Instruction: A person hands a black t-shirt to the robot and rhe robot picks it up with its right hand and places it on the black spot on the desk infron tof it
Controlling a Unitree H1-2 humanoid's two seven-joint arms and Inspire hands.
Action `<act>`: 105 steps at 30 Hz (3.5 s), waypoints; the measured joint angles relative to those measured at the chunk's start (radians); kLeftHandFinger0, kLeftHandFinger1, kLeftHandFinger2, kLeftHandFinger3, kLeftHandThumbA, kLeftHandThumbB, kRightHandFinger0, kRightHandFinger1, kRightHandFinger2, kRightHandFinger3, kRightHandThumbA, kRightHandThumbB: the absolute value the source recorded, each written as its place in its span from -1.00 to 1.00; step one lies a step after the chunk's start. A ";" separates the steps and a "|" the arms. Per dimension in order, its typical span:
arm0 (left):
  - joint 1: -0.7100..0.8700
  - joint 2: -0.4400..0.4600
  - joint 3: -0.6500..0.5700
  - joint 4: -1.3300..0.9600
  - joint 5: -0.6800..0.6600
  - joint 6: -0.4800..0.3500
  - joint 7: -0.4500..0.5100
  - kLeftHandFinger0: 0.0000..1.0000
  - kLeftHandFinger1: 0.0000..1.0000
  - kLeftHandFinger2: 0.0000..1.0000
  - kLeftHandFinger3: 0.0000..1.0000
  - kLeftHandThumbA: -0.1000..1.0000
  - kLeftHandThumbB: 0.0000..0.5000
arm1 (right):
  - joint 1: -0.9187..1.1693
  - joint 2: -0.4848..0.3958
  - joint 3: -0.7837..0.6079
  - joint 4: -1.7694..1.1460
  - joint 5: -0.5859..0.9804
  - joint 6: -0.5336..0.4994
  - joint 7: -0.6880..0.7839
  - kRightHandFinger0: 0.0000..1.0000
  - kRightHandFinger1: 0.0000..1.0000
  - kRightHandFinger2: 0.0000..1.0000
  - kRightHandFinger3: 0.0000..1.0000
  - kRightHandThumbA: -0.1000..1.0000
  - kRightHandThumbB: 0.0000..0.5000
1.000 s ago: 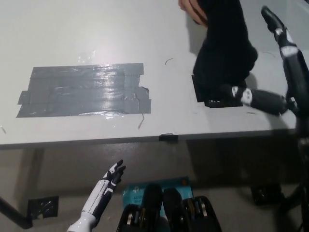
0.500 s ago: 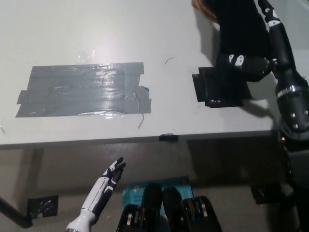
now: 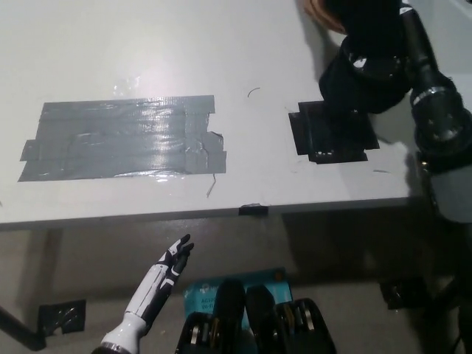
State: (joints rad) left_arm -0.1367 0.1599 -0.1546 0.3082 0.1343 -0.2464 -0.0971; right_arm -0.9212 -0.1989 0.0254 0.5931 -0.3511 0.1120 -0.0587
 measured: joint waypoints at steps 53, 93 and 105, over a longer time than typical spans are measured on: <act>-0.012 0.001 0.000 0.035 0.017 -0.015 0.000 1.00 1.00 1.00 1.00 1.00 1.00 | -0.007 -0.161 0.528 0.109 -0.259 -0.094 0.233 1.00 1.00 1.00 1.00 0.16 1.00; -0.033 0.001 0.001 0.067 0.017 -0.014 0.000 1.00 1.00 1.00 1.00 1.00 1.00 | 0.512 -0.089 0.006 -1.129 0.341 0.169 0.476 1.00 1.00 1.00 1.00 1.00 0.43; -0.053 -0.001 0.005 0.066 0.017 -0.024 0.001 1.00 1.00 1.00 1.00 1.00 1.00 | 0.810 0.013 0.040 -0.726 0.323 0.027 0.420 1.00 1.00 1.00 1.00 1.00 0.31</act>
State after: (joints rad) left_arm -0.1893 0.1586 -0.1500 0.3747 0.1509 -0.2699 -0.0961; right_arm -0.1114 -0.1861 0.0654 -0.1329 -0.0279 0.1393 0.3613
